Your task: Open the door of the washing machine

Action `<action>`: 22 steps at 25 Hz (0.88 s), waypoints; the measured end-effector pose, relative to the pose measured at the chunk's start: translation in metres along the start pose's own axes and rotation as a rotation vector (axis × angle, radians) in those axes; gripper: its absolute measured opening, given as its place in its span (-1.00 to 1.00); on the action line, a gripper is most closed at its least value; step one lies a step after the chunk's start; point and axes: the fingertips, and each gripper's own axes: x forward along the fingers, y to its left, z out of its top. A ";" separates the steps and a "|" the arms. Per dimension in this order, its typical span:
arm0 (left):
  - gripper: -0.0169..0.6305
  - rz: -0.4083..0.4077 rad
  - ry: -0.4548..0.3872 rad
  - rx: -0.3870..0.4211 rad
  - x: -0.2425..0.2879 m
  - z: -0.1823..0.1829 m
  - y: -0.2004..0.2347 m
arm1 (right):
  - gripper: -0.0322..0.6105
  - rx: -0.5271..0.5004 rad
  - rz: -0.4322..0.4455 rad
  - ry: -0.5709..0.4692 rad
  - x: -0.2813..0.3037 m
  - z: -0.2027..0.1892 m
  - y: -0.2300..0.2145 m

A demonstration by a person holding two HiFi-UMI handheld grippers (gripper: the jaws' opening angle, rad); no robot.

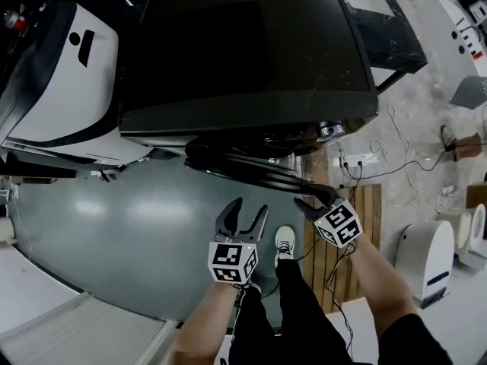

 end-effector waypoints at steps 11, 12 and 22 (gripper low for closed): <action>-0.13 0.018 0.009 -0.025 -0.041 -0.030 0.001 | -0.37 0.013 0.019 -0.211 -0.039 0.038 0.072; -0.13 0.021 0.009 -0.030 -0.046 -0.033 0.002 | -0.37 0.021 0.014 -0.224 -0.039 0.041 0.077; -0.13 0.082 0.022 -0.089 -0.095 -0.070 0.026 | -0.44 0.128 0.025 -0.284 -0.030 0.054 0.132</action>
